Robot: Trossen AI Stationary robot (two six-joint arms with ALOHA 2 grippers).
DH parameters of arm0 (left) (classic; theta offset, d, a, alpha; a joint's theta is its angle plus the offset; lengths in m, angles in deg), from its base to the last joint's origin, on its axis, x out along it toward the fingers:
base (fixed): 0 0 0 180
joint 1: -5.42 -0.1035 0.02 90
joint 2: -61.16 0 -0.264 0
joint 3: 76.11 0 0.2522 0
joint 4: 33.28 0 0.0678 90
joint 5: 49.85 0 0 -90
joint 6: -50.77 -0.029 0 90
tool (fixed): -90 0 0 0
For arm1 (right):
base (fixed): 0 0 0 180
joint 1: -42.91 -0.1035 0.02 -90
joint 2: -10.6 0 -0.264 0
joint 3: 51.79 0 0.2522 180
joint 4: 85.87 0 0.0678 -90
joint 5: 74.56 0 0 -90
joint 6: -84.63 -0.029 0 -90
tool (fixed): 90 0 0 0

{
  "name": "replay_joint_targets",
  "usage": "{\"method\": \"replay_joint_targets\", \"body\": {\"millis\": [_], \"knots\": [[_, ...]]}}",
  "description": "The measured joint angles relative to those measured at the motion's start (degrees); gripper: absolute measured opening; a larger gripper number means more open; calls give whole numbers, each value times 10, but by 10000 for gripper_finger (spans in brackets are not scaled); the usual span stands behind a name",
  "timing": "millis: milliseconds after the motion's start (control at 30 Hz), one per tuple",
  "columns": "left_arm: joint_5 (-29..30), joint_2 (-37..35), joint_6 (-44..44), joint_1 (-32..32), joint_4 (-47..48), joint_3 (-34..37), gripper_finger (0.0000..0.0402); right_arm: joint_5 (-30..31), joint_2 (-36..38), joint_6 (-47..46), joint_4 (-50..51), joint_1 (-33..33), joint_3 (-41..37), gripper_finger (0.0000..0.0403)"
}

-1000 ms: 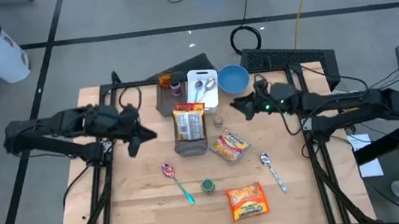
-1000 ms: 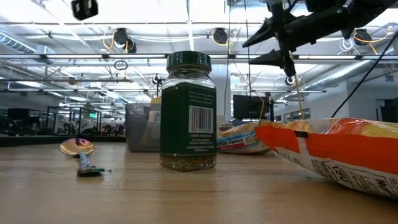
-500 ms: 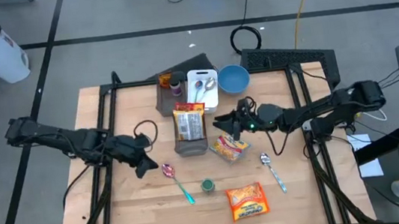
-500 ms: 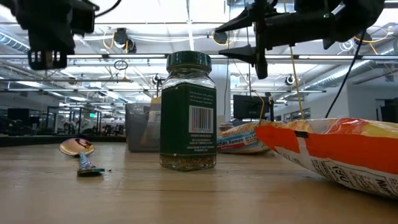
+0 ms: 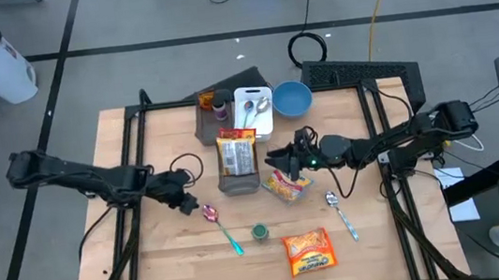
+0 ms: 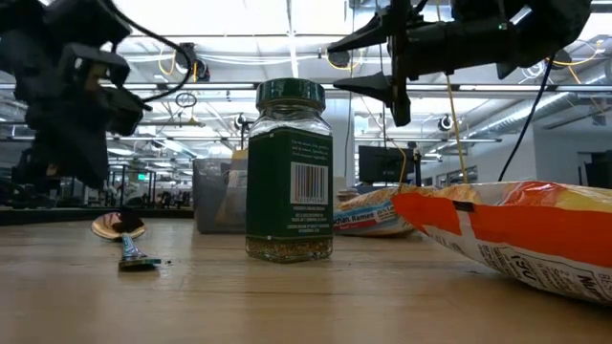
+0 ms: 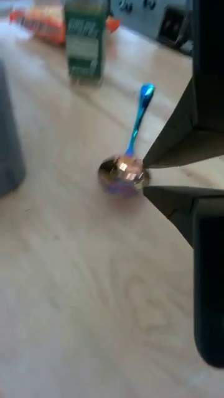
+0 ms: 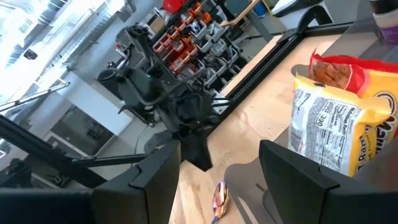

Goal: Pick & Place Food Item
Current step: Put the blue spoon into the white bin

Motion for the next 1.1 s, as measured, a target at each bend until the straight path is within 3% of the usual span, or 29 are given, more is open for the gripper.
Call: {"method": "replay_joint_targets", "body": {"millis": [300,467,667,833,1100], "knots": [[-59,40,-59,-49,-40,-2,185,-1,0,-1,1,8,0,212],[-94,76,-86,-58,-40,-2,218,-1,0,0,1,8,0,212],[-126,124,-105,-58,-74,-2,223,-1,0,0,1,8,0,212],[-140,167,-106,-58,-139,-2,210,-1,0,1,2,8,0,212],[-149,214,-101,-58,-163,-3,187,-1,0,2,2,8,0,212]]}}
